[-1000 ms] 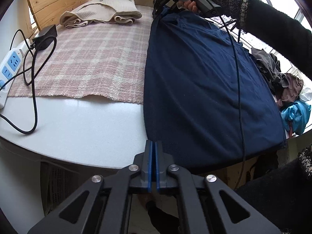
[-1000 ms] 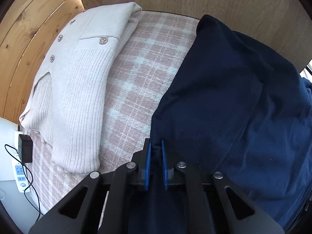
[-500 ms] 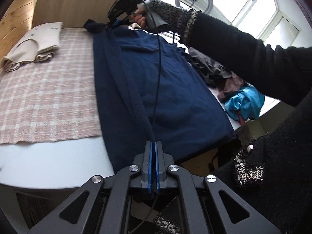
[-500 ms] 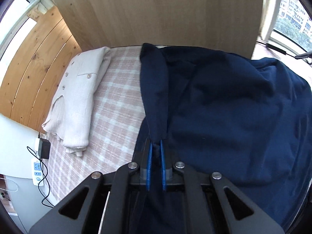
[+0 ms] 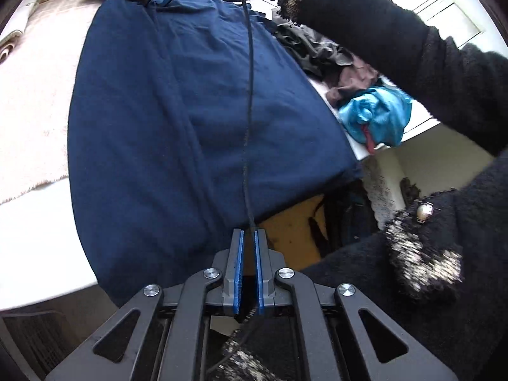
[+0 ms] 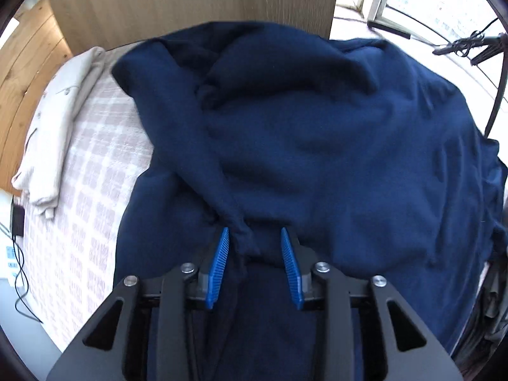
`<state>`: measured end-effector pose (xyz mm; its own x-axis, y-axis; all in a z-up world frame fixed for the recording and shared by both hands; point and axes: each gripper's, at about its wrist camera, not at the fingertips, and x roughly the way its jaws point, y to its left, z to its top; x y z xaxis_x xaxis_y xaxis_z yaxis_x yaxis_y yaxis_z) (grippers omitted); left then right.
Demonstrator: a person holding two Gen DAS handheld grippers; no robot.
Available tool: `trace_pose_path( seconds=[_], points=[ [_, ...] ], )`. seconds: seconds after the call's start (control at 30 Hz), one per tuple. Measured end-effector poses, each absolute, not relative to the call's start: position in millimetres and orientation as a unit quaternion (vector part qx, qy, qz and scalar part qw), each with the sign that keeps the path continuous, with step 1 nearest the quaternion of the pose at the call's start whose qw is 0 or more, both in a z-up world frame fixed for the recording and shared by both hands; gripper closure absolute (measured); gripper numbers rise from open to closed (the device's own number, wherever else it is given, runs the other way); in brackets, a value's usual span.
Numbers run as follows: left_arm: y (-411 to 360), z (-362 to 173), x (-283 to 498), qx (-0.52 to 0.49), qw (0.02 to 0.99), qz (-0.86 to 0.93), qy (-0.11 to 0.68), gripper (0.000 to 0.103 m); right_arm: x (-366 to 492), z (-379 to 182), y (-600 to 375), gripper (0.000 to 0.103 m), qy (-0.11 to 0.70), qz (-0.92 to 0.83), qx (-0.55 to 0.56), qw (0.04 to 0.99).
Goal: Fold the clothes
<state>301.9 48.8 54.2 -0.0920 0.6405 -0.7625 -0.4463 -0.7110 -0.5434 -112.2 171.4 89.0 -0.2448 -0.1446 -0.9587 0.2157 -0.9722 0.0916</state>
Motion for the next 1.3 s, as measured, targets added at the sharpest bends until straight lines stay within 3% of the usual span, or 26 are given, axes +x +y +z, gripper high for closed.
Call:
trace_pose_path(
  seconds=[0.3, 0.43, 0.6, 0.67, 0.93, 1.1, 1.3],
  points=[
    [-25, 71, 316, -0.575, 0.307, 0.751, -0.107, 0.094, -6, 156, 223, 0.069, -0.081, -0.787, 0.587, 0.173],
    [-37, 91, 298, -0.548, 0.306, 0.773, -0.093, 0.094, 39, 201, 237, 0.069, -0.076, -0.812, 0.553, 0.172],
    [-34, 102, 248, -0.513, 0.311, 0.794, -0.096, 0.093, 46, 256, 236, 0.069, -0.011, -0.841, 0.51, 0.182],
    [-16, 95, 225, -0.506, 0.31, 0.8, -0.091, 0.093, 29, 266, 221, 0.061, 0.007, -0.842, 0.499, 0.206],
    [44, 43, 175, -0.548, 0.269, 0.785, -0.102, 0.092, -102, 193, 83, 0.054, 0.134, -0.809, 0.504, 0.272],
    [47, 28, 172, -0.558, 0.255, 0.778, -0.139, 0.089, -178, 110, 7, 0.052, 0.227, -0.788, 0.517, 0.244],
    [37, 20, 169, -0.555, 0.249, 0.769, -0.197, 0.089, -221, 64, -1, 0.056, 0.265, -0.779, 0.53, 0.206]
  ],
)
